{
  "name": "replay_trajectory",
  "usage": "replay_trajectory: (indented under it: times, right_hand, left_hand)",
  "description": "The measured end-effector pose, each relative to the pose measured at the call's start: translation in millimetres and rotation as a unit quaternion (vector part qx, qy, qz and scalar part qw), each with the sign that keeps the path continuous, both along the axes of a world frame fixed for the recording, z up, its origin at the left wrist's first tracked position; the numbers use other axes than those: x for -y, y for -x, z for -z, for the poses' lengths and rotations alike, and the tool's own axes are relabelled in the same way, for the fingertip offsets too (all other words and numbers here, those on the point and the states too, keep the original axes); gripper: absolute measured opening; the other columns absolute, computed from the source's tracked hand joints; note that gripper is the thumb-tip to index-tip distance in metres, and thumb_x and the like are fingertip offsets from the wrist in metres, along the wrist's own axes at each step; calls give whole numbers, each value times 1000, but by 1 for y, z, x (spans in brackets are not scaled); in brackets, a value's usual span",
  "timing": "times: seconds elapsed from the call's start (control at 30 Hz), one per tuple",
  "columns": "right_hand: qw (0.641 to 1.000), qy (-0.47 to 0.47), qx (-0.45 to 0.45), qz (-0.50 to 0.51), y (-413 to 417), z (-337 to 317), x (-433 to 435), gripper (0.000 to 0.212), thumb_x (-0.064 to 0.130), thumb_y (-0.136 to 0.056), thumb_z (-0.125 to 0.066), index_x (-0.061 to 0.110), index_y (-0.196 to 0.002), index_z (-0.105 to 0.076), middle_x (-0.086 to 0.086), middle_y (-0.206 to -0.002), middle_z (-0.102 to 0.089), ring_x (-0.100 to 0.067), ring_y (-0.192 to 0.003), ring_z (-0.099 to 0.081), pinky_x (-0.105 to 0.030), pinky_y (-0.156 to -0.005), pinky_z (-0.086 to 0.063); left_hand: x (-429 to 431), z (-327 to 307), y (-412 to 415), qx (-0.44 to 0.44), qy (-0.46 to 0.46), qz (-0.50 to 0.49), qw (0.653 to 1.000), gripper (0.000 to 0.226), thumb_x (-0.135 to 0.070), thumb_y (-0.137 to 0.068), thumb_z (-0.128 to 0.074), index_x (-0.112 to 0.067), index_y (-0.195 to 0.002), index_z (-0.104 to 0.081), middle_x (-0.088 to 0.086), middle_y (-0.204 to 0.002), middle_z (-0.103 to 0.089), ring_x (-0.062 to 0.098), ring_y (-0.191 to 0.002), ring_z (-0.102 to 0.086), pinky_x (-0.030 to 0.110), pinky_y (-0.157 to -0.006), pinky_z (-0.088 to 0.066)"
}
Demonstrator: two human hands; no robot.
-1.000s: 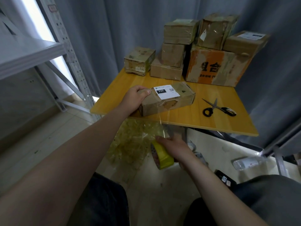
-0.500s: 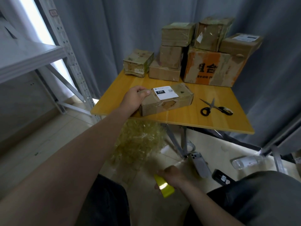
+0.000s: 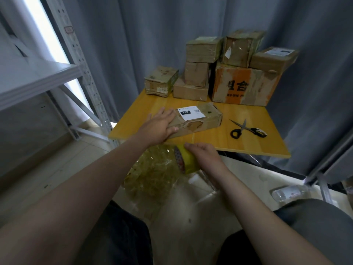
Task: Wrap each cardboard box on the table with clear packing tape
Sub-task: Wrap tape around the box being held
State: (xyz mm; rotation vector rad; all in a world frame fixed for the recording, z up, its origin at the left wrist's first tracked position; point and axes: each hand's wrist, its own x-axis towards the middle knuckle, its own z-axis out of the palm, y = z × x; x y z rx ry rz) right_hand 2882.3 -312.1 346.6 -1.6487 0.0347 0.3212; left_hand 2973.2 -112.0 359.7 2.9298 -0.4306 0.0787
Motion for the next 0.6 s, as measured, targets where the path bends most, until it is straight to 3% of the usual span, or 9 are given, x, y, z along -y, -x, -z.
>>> replay_trajectory:
  times: [0.1,0.2,0.27,0.4,0.47,0.6]
  right_hand:
    - [999,-40,-5,7,5,-13,4,22,24,-102,-63,6,-91,-64,3,-59,-70,-7,-50,-67,-16,-45,-48]
    - [998,-55,5,14,8,-18,8,20,22,-103,-62,2,-98,-64,5,-56,-68,-5,-48,-66,-15,-42,-47]
    - [998,-61,11,19,11,-21,11,20,21,-103,-61,2,-96,-63,6,-54,-68,-3,-47,-66,-15,-42,-47]
    - [997,-72,19,28,11,-20,16,21,20,-103,-62,3,-92,-63,6,-54,-68,-3,-47,-65,-16,-42,-47]
    - [996,-78,20,29,9,-21,17,21,21,-103,-62,3,-91,-63,6,-54,-68,-4,-47,-65,-16,-42,-47]
    - [995,-87,40,31,6,-24,18,20,19,-103,-61,3,-91,-63,7,-53,-67,-1,-46,-64,-15,-42,-46]
  left_hand:
    - [1,-2,1,25,27,26,999,59,-39,-106,-50,-28,-160,-30,-3,-167,-28,29,-156,-17,49,-122,-19]
    - [0,-8,4,43,57,24,997,51,-34,-101,-62,-32,-150,-49,2,-158,-44,27,-150,-33,40,-116,-29]
    - [1,-10,8,66,88,25,994,46,-29,-96,-69,-31,-142,-60,3,-151,-53,24,-144,-43,28,-108,-33]
    - [3,-11,13,96,150,-8,984,38,-24,-85,-82,-25,-122,-74,0,-127,-70,15,-122,-62,-1,-81,-28]
    - [4,-14,14,106,157,-25,982,35,-25,-80,-86,-23,-114,-78,-3,-116,-75,13,-109,-66,5,-73,-30]
    - [-1,-17,11,106,142,-16,984,33,-24,-79,-86,-21,-111,-79,-4,-114,-76,12,-108,-68,8,-78,-32]
